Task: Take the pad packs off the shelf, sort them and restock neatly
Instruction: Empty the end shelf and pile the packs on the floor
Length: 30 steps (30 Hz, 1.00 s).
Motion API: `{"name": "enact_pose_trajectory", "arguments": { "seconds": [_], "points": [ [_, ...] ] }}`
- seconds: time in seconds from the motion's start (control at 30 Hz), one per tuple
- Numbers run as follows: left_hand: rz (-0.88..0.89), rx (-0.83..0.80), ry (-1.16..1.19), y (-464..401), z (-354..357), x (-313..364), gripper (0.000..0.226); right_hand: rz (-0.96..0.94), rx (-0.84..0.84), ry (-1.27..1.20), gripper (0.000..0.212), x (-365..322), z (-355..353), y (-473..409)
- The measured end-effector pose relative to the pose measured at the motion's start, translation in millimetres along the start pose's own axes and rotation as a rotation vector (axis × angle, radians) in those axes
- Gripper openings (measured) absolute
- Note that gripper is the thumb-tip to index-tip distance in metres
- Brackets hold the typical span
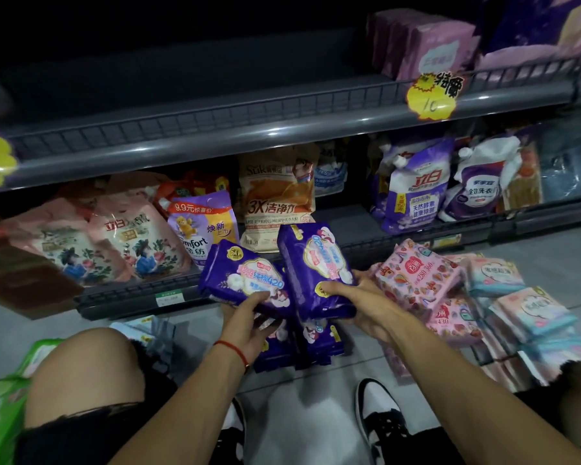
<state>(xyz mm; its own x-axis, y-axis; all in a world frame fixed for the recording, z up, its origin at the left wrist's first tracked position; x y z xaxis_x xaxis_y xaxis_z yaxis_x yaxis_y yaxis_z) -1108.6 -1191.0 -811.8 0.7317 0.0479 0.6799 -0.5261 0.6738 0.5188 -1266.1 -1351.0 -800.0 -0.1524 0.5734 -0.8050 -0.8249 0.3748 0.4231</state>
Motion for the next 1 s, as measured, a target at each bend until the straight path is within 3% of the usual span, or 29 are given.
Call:
{"name": "enact_pose_trajectory", "arguments": {
  "seconds": [0.13, 0.3, 0.37, 0.47, 0.53, 0.67, 0.8, 1.0],
  "points": [
    [-0.022, -0.097, 0.082, 4.0, 9.1, 2.1, 0.037, -0.014, -0.112, 0.005, 0.095, 4.9, 24.3, 3.9],
    [-0.016, -0.089, 0.126, 5.5, 7.8, 7.0, 0.066, 0.076, -0.149, -0.141, 0.050, -2.2, 33.4, 7.1],
    [-0.021, -0.097, 0.105, 8.8, 11.7, 8.8, 0.062, 0.087, -0.122, -0.116, 0.043, -5.4, 32.0, 8.4],
    [-0.009, -0.084, 0.071, 10.0, 14.6, 12.5, 0.057, 0.041, -0.124, -0.056, 0.052, -7.4, 26.6, 9.8],
    [-0.017, -0.080, 0.051, 9.9, 16.0, 16.0, 0.066, 0.004, -0.157, -0.132, 0.066, -8.1, 23.5, 9.5],
    [0.029, -0.041, 0.072, 10.1, 16.8, 24.3, 0.085, -0.114, -0.147, -0.335, 0.075, -7.6, 22.4, 8.0],
    [0.014, -0.024, 0.178, 12.5, 19.1, 27.1, 0.050, -0.133, -0.090, -0.426, 0.097, 3.7, 32.6, 3.4],
    [0.047, -0.121, 0.273, 10.5, 23.2, 32.0, 0.050, -0.077, -0.044, -0.448, 0.068, 11.2, 45.9, 5.4]
  ]
}}
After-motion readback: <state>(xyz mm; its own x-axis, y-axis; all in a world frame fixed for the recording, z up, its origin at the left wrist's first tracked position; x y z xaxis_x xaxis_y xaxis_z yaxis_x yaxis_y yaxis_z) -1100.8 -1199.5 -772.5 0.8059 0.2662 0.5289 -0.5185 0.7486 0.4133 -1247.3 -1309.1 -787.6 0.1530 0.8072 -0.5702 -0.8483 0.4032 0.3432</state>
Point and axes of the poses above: each hand's wrist, its own y-axis away from the middle knuckle, its own z-axis out of the palm, x = y × z, the point moved 4 cm from there along -y, towards the middle knuckle, and after that the axes turned 14 degrees about -x, right-handed, at the moved point
